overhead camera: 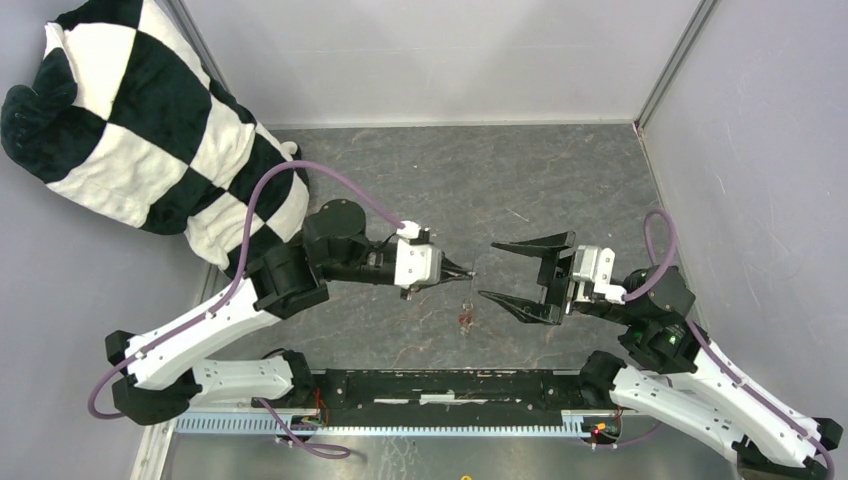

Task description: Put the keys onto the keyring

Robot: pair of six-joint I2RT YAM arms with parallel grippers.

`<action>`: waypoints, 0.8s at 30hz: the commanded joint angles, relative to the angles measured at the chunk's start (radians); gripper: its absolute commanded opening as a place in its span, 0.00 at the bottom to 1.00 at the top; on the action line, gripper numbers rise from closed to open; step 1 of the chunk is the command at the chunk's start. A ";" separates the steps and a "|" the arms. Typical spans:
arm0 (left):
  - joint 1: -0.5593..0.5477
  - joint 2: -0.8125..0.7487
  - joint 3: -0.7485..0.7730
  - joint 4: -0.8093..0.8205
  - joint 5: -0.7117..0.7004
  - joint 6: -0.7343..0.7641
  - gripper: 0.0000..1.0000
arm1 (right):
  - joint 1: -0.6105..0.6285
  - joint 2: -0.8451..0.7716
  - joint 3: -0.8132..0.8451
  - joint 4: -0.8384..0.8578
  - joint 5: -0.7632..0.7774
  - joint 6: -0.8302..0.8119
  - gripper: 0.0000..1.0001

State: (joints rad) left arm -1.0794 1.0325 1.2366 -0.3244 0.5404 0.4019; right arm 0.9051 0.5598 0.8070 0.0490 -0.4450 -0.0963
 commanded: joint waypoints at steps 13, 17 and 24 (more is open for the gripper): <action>0.008 0.320 0.399 -0.788 -0.238 0.310 0.02 | 0.001 0.153 0.097 -0.331 -0.016 -0.148 0.58; 0.009 0.384 0.506 -0.924 -0.228 0.318 0.02 | 0.000 0.119 0.027 -0.259 -0.014 -0.145 0.56; 0.007 0.402 0.547 -0.968 -0.163 0.324 0.02 | -0.002 0.184 0.011 -0.166 -0.107 -0.118 0.50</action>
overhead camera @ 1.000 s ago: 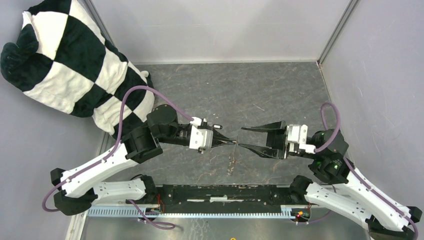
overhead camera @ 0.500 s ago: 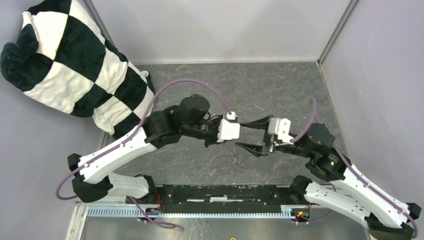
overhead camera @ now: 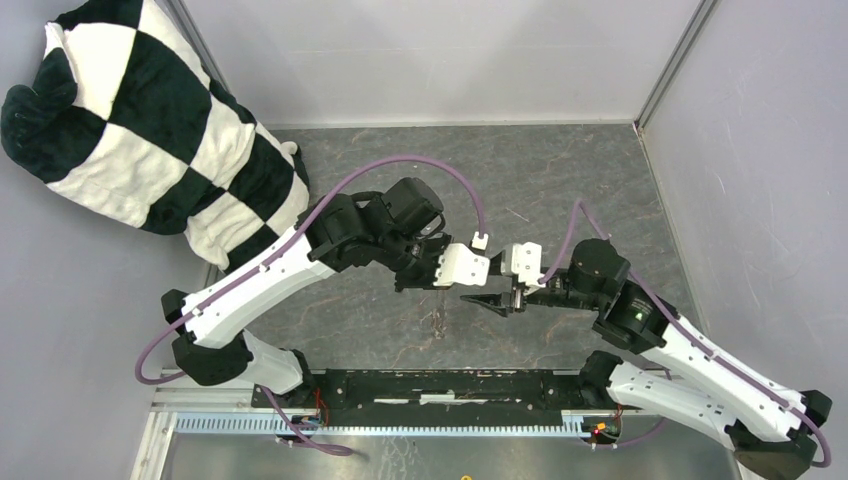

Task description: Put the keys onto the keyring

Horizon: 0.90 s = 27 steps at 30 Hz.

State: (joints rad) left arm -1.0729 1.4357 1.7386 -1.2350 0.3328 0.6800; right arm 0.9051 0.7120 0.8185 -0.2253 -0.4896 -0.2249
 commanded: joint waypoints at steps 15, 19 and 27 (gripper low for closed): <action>0.002 -0.019 0.028 -0.006 0.035 0.022 0.02 | -0.023 0.136 -0.021 0.219 -0.143 0.105 0.35; 0.002 -0.025 0.027 0.002 0.044 0.018 0.02 | -0.030 0.152 -0.021 0.218 -0.124 0.113 0.21; 0.002 -0.029 0.030 0.020 0.045 0.006 0.02 | -0.033 0.176 -0.012 0.207 -0.111 0.129 0.24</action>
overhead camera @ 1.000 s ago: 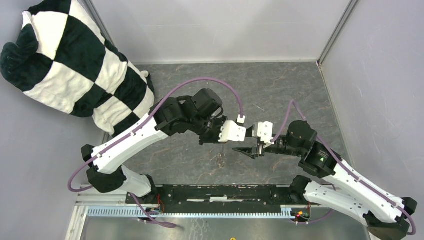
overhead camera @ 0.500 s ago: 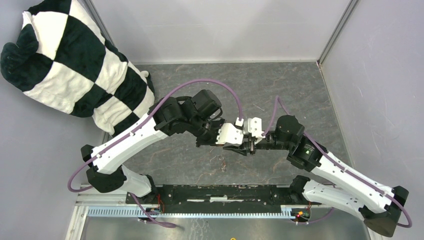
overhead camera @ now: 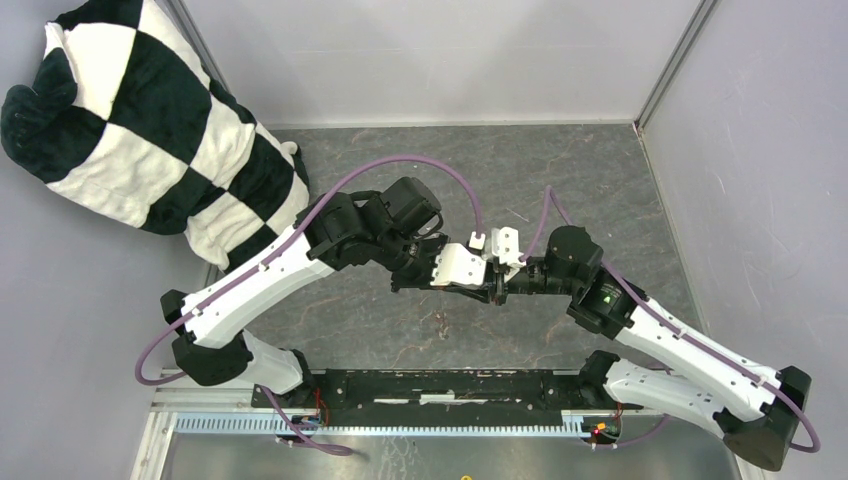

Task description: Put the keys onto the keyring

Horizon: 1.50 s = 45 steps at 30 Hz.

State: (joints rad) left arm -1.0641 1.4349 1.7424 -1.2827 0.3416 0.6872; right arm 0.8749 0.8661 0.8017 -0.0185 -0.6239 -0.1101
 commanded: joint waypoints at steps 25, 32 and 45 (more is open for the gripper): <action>-0.007 -0.066 -0.004 0.119 0.040 -0.016 0.02 | -0.013 0.048 0.016 -0.015 0.105 0.053 0.26; -0.007 -0.089 -0.018 0.150 0.035 -0.022 0.02 | -0.027 0.045 -0.007 0.011 0.089 0.095 0.25; -0.007 -0.119 -0.038 0.167 0.051 -0.020 0.02 | -0.061 -0.011 -0.097 0.217 0.034 0.193 0.03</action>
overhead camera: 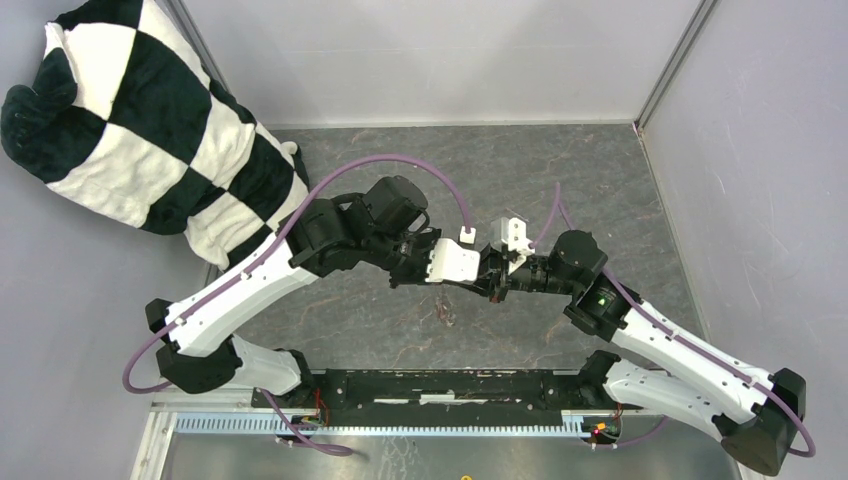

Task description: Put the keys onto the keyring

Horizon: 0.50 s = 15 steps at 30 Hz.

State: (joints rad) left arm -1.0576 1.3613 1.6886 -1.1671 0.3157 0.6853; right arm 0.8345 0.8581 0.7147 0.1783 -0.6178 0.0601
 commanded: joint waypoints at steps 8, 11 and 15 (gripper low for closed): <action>-0.014 -0.035 0.016 0.024 0.073 -0.004 0.02 | -0.026 0.017 0.058 -0.055 0.033 -0.024 0.22; -0.014 -0.034 0.013 0.024 0.065 -0.006 0.02 | -0.027 0.011 0.065 -0.069 0.034 -0.032 0.25; -0.014 -0.032 0.008 0.023 0.057 -0.008 0.02 | -0.027 -0.002 0.074 -0.079 0.029 -0.039 0.34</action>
State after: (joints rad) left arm -1.0580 1.3605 1.6886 -1.1709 0.3244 0.6857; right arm 0.8211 0.8677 0.7444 0.1284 -0.6239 0.0479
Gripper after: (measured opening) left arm 0.037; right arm 0.286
